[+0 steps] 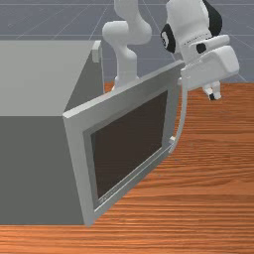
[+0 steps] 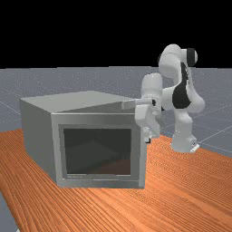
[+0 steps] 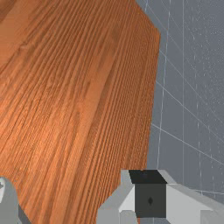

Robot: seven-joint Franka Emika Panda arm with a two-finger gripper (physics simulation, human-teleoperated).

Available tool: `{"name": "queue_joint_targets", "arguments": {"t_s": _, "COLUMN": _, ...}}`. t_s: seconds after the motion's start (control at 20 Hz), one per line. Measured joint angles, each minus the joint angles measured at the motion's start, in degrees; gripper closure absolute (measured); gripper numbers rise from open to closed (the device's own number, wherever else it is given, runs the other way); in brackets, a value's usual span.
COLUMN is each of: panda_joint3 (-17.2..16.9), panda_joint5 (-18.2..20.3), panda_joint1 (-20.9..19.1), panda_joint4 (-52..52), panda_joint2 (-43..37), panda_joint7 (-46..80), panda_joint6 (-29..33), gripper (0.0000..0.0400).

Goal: Close the microwave

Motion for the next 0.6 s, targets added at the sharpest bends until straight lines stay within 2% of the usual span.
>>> {"name": "queue_joint_targets", "arguments": {"t_s": 0.05, "panda_joint3": -3.9, "panda_joint5": -3.2, "panda_joint1": 3.2, "panda_joint4": -1.0, "panda_joint2": -1.0, "panda_joint7": 6.3, "panda_joint6": 0.1, "gripper": 0.04}}
{"name": "queue_joint_targets", "arguments": {"t_s": 0.1, "panda_joint3": -2.2, "panda_joint5": -1.7, "panda_joint1": 2.4, "panda_joint4": 0.1, "panda_joint2": -0.2, "panda_joint7": 3.7, "panda_joint6": -0.4, "gripper": 0.04}}
{"name": "queue_joint_targets", "arguments": {"t_s": 0.15, "panda_joint3": -3.4, "panda_joint5": -3.2, "panda_joint1": 4.8, "panda_joint4": 1.9, "panda_joint2": 1.0, "panda_joint7": 5.8, "panda_joint6": -0.6, "gripper": 0.04}}
{"name": "queue_joint_targets", "arguments": {"t_s": 0.25, "panda_joint3": -8.9, "panda_joint5": -8.9, "panda_joint1": 13.4, "panda_joint4": 6.8, "panda_joint2": 4.0, "panda_joint7": 15.2, "panda_joint6": -1.4, "gripper": 0.04}}
{"name": "queue_joint_targets", "arguments": {"t_s": 0.3, "panda_joint3": -6.4, "panda_joint5": -7.8, "panda_joint1": 13.0, "panda_joint4": 8.0, "panda_joint2": 5.1, "panda_joint7": 11.8, "panda_joint6": -1.6, "gripper": 0.04}}
{"name": "queue_joint_targets", "arguments": {"t_s": 0.45, "panda_joint3": -6.1, "panda_joint5": -8.9, "panda_joint1": 13.9, "panda_joint4": 18.0, "panda_joint2": 11.2, "panda_joint7": 8.8, "panda_joint6": -6.4, "gripper": 0.04}}
{"name": "queue_joint_targets", "arguments": {"t_s": 0.55, "panda_joint3": -7.7, "panda_joint5": -10.7, "panda_joint1": 15.4, "panda_joint4": 27.7, "panda_joint2": 16.8, "panda_joint7": 8.8, "panda_joint6": -10.9, "gripper": 0.04}}
{"name": "queue_joint_targets", "arguments": {"t_s": 0.6, "panda_joint3": -5.4, "panda_joint5": -9.5, "panda_joint1": 14.1, "panda_joint4": 33.1, "panda_joint2": 20.4, "panda_joint7": 4.6, "panda_joint6": -13.3, "gripper": 0.04}}
